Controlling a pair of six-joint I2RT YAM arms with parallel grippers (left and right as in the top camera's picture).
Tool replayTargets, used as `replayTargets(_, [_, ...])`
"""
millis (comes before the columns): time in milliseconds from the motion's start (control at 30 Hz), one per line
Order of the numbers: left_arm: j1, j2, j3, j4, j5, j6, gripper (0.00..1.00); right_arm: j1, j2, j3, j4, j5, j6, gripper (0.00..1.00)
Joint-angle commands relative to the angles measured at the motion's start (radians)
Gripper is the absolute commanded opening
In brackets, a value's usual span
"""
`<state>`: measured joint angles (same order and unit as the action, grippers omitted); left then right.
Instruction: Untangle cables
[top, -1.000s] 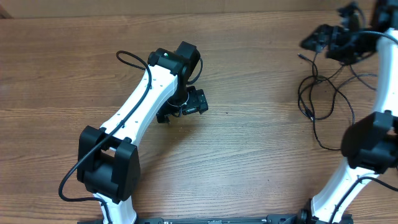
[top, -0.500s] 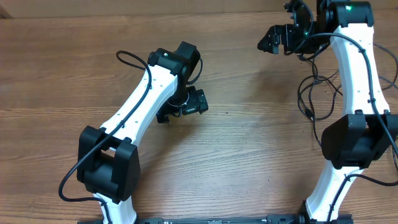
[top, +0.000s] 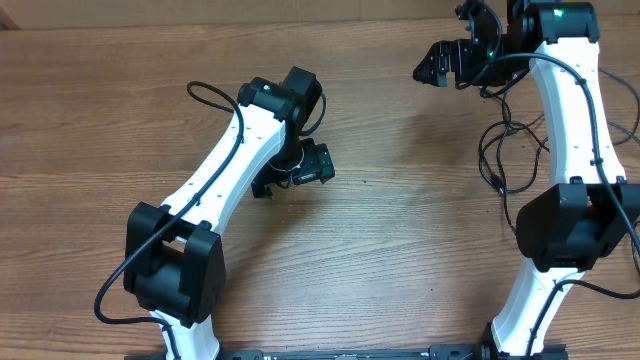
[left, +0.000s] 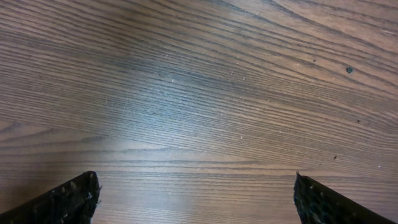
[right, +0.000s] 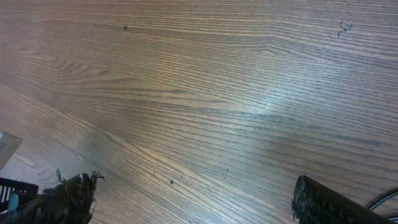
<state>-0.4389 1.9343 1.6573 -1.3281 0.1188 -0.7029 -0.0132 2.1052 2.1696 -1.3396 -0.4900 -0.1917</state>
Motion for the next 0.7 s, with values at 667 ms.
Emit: replayTargets(667, [-0.134, -0.045, -0.002, 0.232, -0.364, 0.047, 1.00, -0.002, -0.010, -0.002, 0.004, 0.003, -0.007, 1.00])
